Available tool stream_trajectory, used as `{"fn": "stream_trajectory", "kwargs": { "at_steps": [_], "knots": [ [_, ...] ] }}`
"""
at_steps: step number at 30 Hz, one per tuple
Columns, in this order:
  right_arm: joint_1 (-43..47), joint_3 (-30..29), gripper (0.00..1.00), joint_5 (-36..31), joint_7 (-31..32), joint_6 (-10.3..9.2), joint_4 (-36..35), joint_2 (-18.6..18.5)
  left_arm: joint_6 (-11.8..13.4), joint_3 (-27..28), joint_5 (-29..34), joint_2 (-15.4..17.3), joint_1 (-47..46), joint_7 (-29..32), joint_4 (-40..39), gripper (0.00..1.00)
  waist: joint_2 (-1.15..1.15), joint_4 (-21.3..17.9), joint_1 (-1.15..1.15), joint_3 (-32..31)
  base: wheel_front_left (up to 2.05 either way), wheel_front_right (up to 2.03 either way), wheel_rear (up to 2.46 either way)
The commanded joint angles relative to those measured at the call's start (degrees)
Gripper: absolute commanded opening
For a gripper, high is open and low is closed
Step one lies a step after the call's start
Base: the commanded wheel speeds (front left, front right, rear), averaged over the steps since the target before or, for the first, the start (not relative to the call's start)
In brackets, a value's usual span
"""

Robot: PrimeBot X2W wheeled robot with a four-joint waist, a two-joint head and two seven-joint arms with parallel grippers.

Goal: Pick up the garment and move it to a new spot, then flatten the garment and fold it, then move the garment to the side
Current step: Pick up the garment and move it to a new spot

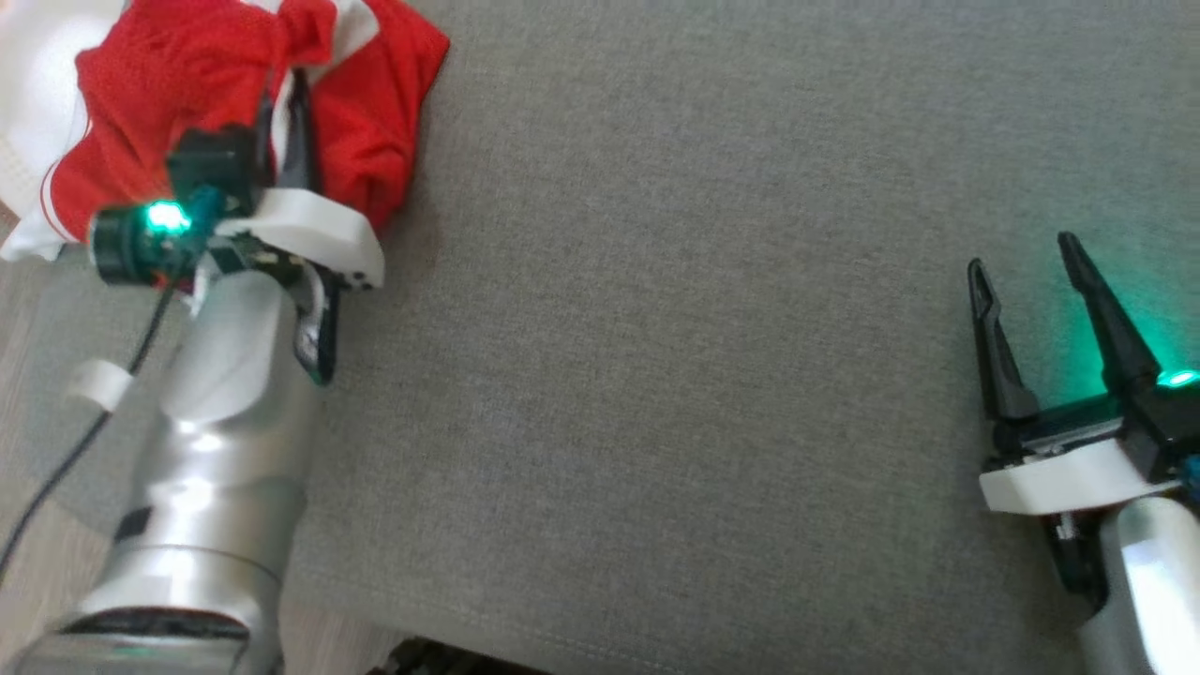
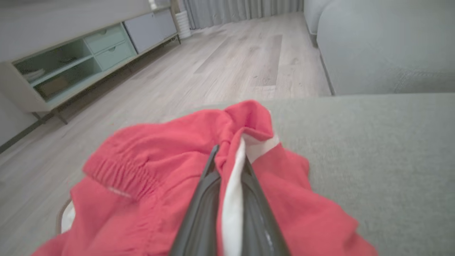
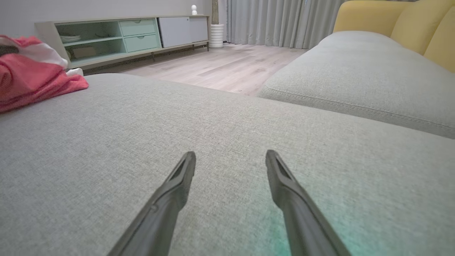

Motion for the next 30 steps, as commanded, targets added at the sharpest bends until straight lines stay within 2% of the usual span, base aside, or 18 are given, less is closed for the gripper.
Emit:
{"fn": "stream_trajectory", "kwargs": {
  "at_steps": [1, 8, 17, 18, 19, 23, 26, 30],
  "knots": [
    [1.4, 1.2, 1.0, 0.2, 0.1, -0.03, 0.7, 0.8, -0.7, 0.9, 0.5, 3.6, -2.5, -0.9, -2.0, 0.0, 0.0, -1.4, -0.01, -2.2, 0.0, 0.0, 0.0],
    [1.2, 2.6, 1.0, 0.7, 0.1, -0.03, 1.7, 4.9, -2.4, -0.7, 2.1, 7.1, -5.1, -1.7, -7.3, 0.0, 0.0, -6.2, -0.01, -8.5, 0.0, 0.0, 0.0],
    [2.5, 3.4, 1.0, 2.0, 0.1, -0.03, 2.8, 9.4, -6.3, -6.0, 3.8, 8.8, -5.8, 4.1, -22.7, 0.0, 0.0, -18.9, -0.01, -16.1, 0.0, 0.0, 0.0],
    [2.8, 3.1, 1.0, 2.4, 0.1, -0.03, 3.0, 9.6, -6.7, -6.8, 3.6, 8.6, -5.5, 5.0, -24.5, 0.0, 0.0, -20.4, -0.01, -16.6, 0.0, 0.0, 0.0],
    [3.1, 3.1, 1.0, 2.9, 0.1, -0.03, 3.1, 9.9, -7.3, -8.4, 3.2, 8.3, -4.7, 7.1, -27.7, 0.0, 0.0, -23.6, -0.01, -17.3, 0.0, 0.0, 0.0],
    [2.7, 4.0, 1.0, 6.0, 0.1, -0.03, 2.6, 10.0, -8.1, -12.5, 2.1, 7.1, -2.6, 10.7, -32.1, 0.0, 0.0, -29.5, -0.01, -16.5, 0.0, 0.0, 0.0],
    [2.0, 4.7, 1.0, 7.8, 0.1, -0.03, 2.2, 10.0, -8.3, -16.1, 1.9, 5.6, -0.4, 11.9, -32.1, 0.0, 0.0, -33.1, -0.01, -14.7, 0.0, 0.0, 0.0],
    [1.3, 5.7, 1.0, 9.5, 0.1, -0.03, 1.9, 10.1, -8.5, -21.2, 1.7, 3.3, 4.4, 8.9, -27.6, 0.0, 0.0, -36.8, -0.01, -11.4, 0.0, 0.0, 0.0]
  ]
}}
